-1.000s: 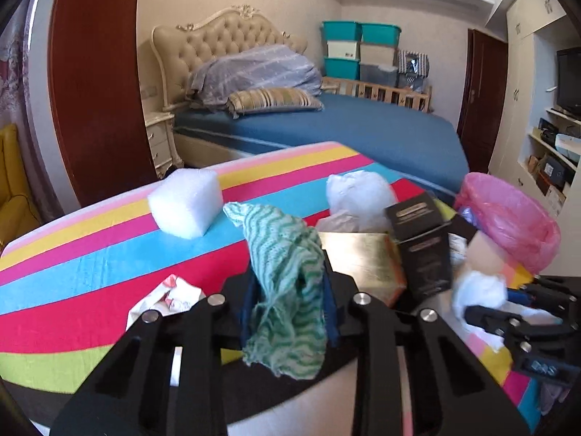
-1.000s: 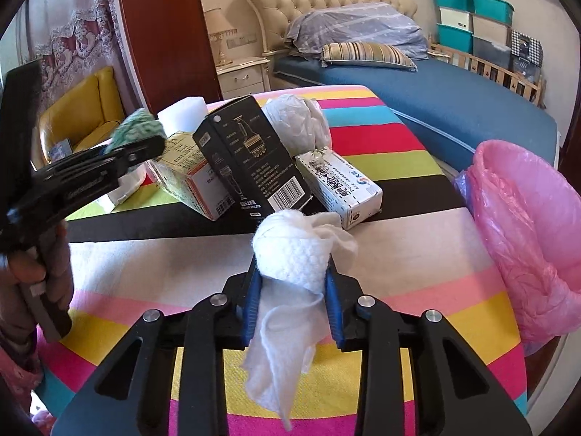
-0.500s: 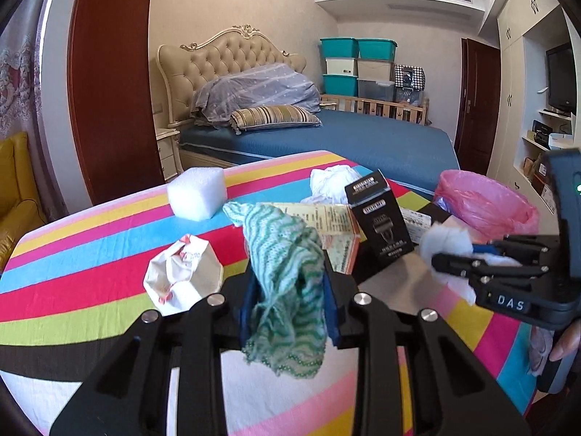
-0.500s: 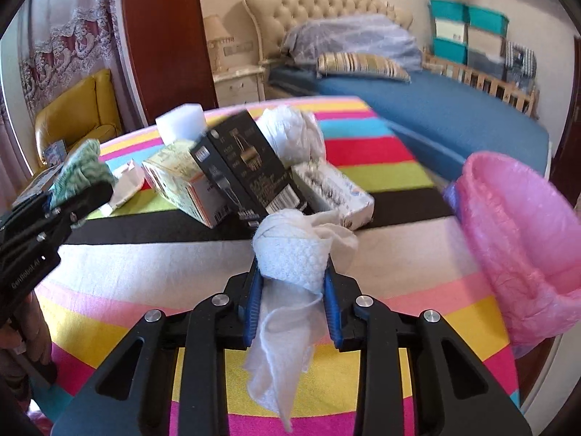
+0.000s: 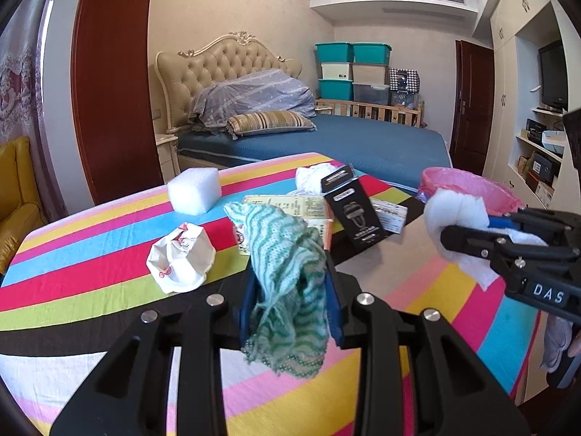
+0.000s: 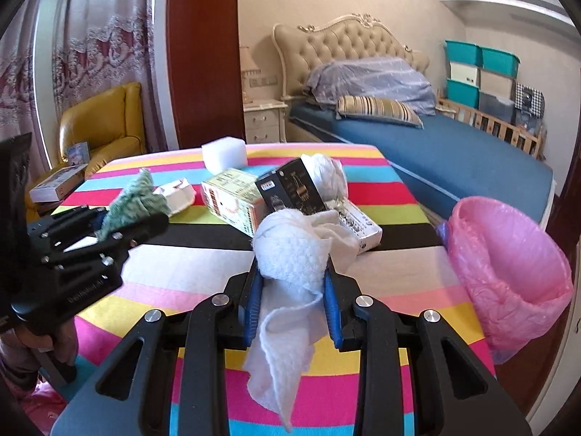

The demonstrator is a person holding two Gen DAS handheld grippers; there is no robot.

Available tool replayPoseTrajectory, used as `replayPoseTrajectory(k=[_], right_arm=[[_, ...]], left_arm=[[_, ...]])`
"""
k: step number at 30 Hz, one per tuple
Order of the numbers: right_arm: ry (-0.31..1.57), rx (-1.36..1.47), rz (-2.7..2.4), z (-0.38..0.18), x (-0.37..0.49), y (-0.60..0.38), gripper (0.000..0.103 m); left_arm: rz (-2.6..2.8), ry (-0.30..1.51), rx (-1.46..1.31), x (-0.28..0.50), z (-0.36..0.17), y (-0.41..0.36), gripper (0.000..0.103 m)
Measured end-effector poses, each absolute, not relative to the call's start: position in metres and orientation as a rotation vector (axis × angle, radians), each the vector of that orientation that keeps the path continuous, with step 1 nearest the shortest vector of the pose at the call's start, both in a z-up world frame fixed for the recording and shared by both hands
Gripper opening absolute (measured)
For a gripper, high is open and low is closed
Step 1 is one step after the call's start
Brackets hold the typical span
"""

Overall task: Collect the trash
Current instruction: 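Carry the cloth and wipe to the pink bin and open both grippers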

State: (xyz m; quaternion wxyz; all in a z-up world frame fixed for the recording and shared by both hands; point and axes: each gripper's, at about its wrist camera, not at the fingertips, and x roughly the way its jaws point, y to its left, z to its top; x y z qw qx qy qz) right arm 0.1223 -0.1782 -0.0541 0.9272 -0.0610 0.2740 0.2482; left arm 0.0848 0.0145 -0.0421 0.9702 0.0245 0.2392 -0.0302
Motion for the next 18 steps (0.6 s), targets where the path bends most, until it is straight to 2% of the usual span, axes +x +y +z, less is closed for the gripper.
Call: replayPoseTrajectory(k=[18], right_arm=[[0.520, -0.098, 0.505, -0.050, 0.093, -0.226, 0.030]], left_arm=[[-0.150, 0.448, 0.113, 0.071, -0.040, -0.026, 0.033]])
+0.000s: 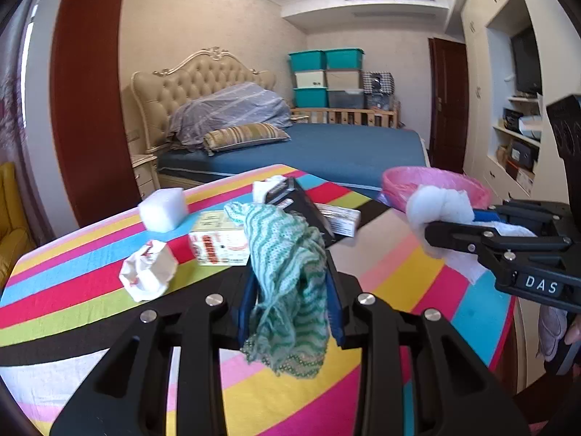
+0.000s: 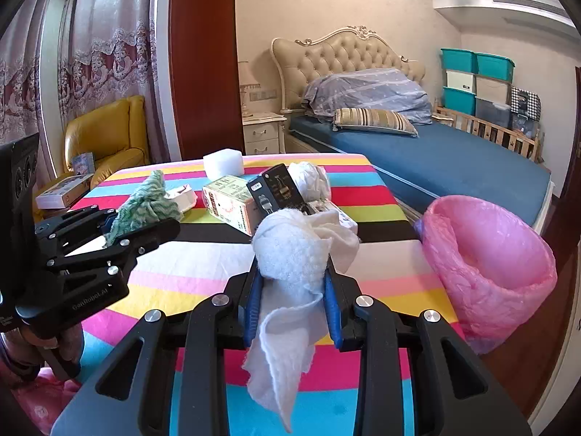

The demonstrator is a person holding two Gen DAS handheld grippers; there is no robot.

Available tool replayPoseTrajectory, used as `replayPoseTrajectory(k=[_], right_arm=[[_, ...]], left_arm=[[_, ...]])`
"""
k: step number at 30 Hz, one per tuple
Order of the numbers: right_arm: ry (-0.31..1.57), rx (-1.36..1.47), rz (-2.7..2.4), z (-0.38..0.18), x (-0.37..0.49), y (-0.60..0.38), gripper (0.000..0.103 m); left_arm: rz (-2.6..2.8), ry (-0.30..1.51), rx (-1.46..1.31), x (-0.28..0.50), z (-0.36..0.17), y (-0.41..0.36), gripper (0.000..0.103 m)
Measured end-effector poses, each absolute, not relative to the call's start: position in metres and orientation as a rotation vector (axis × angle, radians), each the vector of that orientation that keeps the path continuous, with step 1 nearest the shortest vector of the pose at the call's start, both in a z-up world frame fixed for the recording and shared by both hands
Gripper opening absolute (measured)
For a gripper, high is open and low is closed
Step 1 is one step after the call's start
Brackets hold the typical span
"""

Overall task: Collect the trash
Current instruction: 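Carry the cloth and wipe to the pink bin and open both grippers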

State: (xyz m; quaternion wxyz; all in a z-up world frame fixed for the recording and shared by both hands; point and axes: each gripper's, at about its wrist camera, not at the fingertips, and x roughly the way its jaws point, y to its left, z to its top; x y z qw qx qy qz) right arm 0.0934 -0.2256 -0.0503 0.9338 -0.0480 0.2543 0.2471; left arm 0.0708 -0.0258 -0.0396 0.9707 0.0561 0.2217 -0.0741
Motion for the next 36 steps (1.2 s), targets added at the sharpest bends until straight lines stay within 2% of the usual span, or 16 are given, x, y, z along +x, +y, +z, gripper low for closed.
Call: replayPoseTrajectory(k=[15, 26, 36], right_arm=[[0.476, -0.015, 0.324, -0.045, 0.104, -0.314, 0.030], [0.477, 0.034, 0.200, -0.043, 0.141, -0.393, 0.030], [0.491, -0.032, 0.178, -0.042, 0.184, -0.433, 0.030]], left_arm=[[-0.349, 0.503, 0.140, 0.101, -0.035, -0.090, 0.033], [-0.503, 0.495, 0.153, 0.157, -0.017, -0.163, 0.033], [-0.592, 0.502, 0.110, 0.216, -0.011, -0.217, 0.033]])
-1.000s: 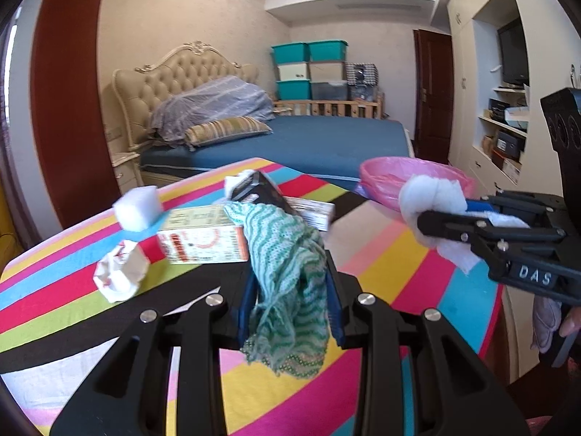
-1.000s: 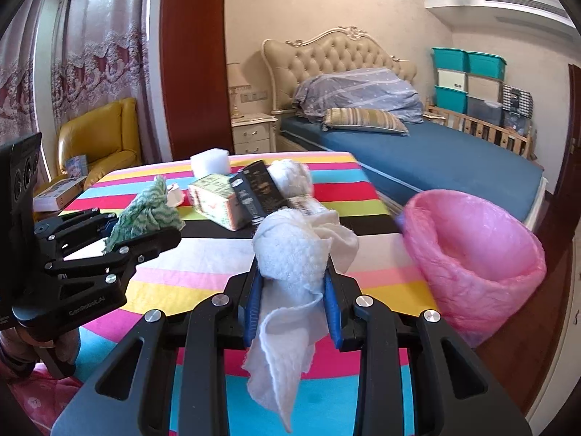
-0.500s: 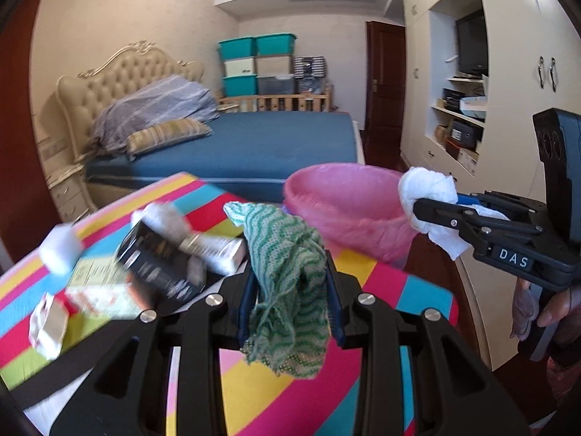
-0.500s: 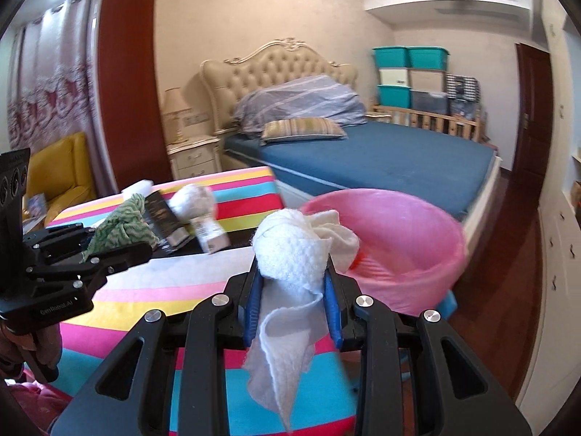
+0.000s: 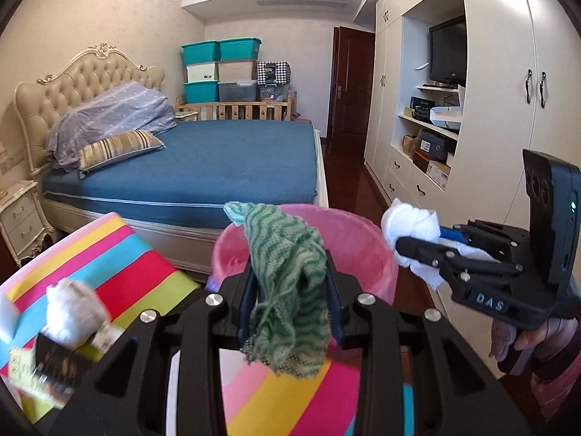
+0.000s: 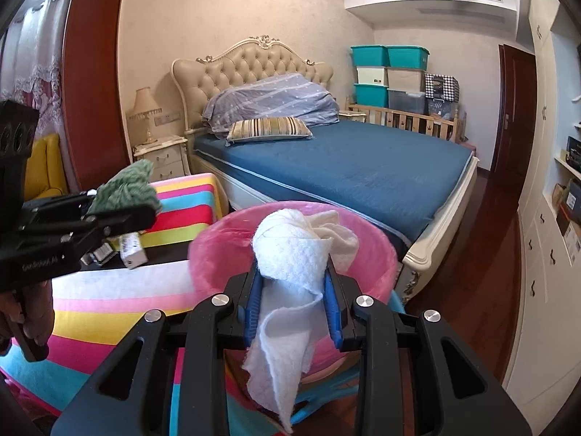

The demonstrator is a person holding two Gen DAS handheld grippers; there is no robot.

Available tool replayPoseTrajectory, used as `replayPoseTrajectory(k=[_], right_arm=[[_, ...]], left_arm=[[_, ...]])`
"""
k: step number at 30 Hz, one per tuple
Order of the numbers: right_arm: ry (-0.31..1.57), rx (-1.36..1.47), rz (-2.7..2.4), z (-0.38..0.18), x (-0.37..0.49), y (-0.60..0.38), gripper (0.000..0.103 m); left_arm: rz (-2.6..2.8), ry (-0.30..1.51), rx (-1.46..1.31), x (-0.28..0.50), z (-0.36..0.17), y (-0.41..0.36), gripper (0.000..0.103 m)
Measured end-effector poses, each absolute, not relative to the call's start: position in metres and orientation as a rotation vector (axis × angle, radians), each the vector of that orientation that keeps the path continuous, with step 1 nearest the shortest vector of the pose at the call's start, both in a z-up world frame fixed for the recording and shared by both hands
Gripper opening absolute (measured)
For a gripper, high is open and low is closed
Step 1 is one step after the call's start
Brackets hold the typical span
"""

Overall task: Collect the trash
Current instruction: 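Carry the cloth and wipe to the pink bin and open both grippers, then move both open tools back over the table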

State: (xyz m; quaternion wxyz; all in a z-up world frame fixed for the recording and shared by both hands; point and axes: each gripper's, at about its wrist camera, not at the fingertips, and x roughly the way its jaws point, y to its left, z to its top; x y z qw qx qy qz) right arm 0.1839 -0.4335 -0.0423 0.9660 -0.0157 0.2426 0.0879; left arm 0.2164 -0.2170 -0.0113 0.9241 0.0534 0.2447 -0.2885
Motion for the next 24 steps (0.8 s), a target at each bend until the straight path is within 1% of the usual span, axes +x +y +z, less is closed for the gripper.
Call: replayPoseTrajectory(k=[4, 8, 9, 10, 11, 12, 13, 14, 16, 17, 21, 24], right_arm=[[0.495, -0.040, 0.180, -0.042, 0.198, -0.442, 0.030], [0.497, -0.036, 0.194, -0.040, 0.216, -0.448, 0.031], [0.494, -0.036, 0.197, -0.039, 0.221, -0.450, 0.031], [0.489, -0.033, 0.204, -0.038, 0.224, -0.452, 0.032], [0.480, -0.028, 0.211, -0.037, 0.230, -0.455, 0.034], [0.470, -0.016, 0.217, -0.036, 0.234, -0.458, 0.037], [0.467, 0.002, 0.226, -0.036, 0.239, -0.463, 0.046], [0.466, 0.023, 0.236, -0.036, 0.242, -0.464, 0.059], [0.458, 0.085, 0.249, -0.035, 0.246, -0.475, 0.069], [0.453, 0.102, 0.244, -0.035, 0.246, -0.479, 0.069], [0.426, 0.117, 0.233, -0.030, 0.230, -0.483, 0.069], [0.417, 0.111, 0.238, -0.027, 0.219, -0.480, 0.069]], left_arm=[[-0.601, 0.514, 0.109, 0.238, -0.014, -0.233, 0.033], [-0.609, 0.509, 0.114, 0.250, -0.015, -0.239, 0.039], [-0.611, 0.510, 0.112, 0.255, -0.016, -0.243, 0.044], [-0.609, 0.511, 0.108, 0.259, -0.017, -0.244, 0.053], [-0.598, 0.507, 0.097, 0.263, -0.018, -0.245, 0.060], [-0.591, 0.504, 0.088, 0.266, -0.019, -0.246, 0.072], [-0.587, 0.499, 0.081, 0.269, -0.020, -0.247, 0.079], [-0.574, 0.495, 0.085, 0.270, -0.022, -0.247, 0.080], [-0.547, 0.500, 0.094, 0.273, -0.023, -0.245, 0.083], [-0.544, 0.504, 0.088, 0.273, -0.025, -0.241, 0.084], [-0.495, 0.490, 0.079, 0.265, -0.024, -0.217, 0.098], [-0.460, 0.484, 0.069, 0.256, -0.021, -0.199, 0.098]])
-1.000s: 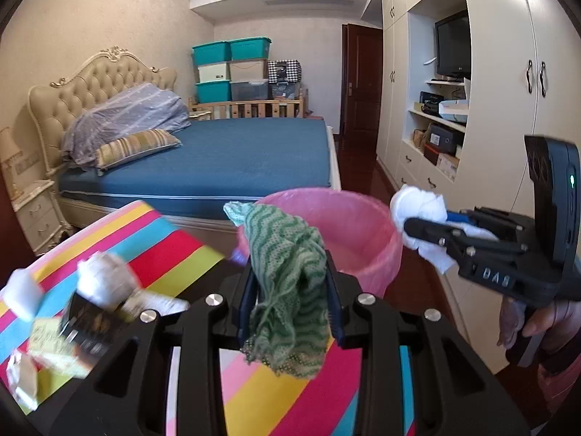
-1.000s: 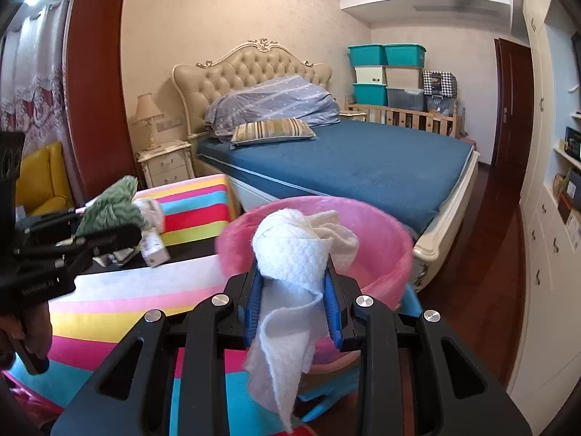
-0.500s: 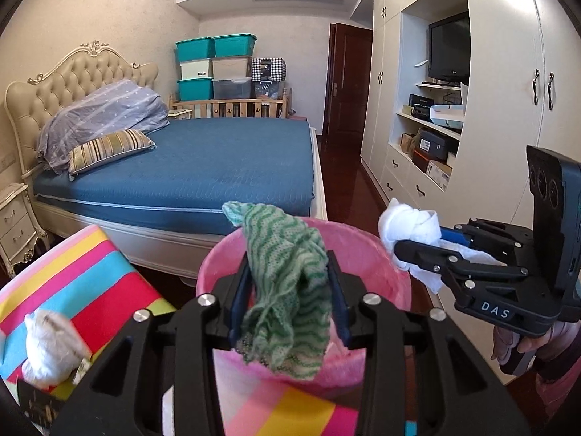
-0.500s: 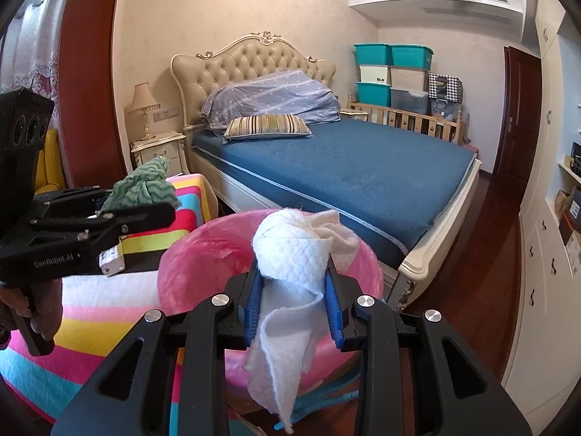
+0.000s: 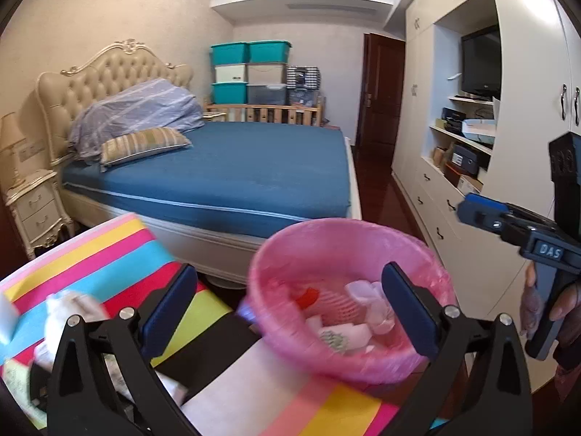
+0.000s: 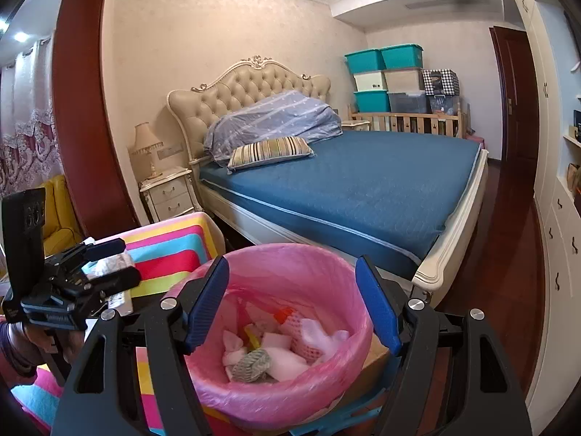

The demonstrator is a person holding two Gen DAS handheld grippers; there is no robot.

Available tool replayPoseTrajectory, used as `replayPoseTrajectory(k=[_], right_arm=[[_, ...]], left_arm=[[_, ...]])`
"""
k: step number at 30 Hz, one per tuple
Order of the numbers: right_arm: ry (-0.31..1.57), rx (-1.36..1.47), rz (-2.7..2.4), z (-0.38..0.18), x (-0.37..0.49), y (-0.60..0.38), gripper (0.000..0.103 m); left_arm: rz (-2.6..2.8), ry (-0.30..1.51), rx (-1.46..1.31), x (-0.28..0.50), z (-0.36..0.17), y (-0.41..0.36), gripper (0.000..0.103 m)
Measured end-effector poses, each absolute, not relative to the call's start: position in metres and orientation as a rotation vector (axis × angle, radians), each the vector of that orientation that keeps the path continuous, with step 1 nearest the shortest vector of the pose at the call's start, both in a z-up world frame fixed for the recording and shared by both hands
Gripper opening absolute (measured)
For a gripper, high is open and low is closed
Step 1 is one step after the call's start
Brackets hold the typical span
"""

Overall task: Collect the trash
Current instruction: 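Move both open tools back over the table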

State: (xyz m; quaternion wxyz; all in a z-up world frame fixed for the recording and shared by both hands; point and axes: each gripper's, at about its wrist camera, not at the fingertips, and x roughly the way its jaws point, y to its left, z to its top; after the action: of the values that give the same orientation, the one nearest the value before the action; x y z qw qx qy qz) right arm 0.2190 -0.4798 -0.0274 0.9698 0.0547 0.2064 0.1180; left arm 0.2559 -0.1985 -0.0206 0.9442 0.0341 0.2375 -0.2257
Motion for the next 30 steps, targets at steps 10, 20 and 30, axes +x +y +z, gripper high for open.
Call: replayPoseTrajectory(k=[10, 20, 30], right_arm=[[0.452, -0.012, 0.231, -0.034, 0.196, -0.417, 0.074], [0.533, -0.110, 0.359, -0.066, 0.188, -0.312, 0.077], [0.587, -0.198, 0.497, -0.082, 0.186, -0.214, 0.077]], left_arm=[[-0.361, 0.467, 0.065, 0.212, -0.012, -0.144, 0.098], [-0.233, 0.453, 0.105, 0.154, -0.020, -0.067, 0.098], [0.001, 0.486, 0.133, 0.115, -0.035, 0.033, 0.098]])
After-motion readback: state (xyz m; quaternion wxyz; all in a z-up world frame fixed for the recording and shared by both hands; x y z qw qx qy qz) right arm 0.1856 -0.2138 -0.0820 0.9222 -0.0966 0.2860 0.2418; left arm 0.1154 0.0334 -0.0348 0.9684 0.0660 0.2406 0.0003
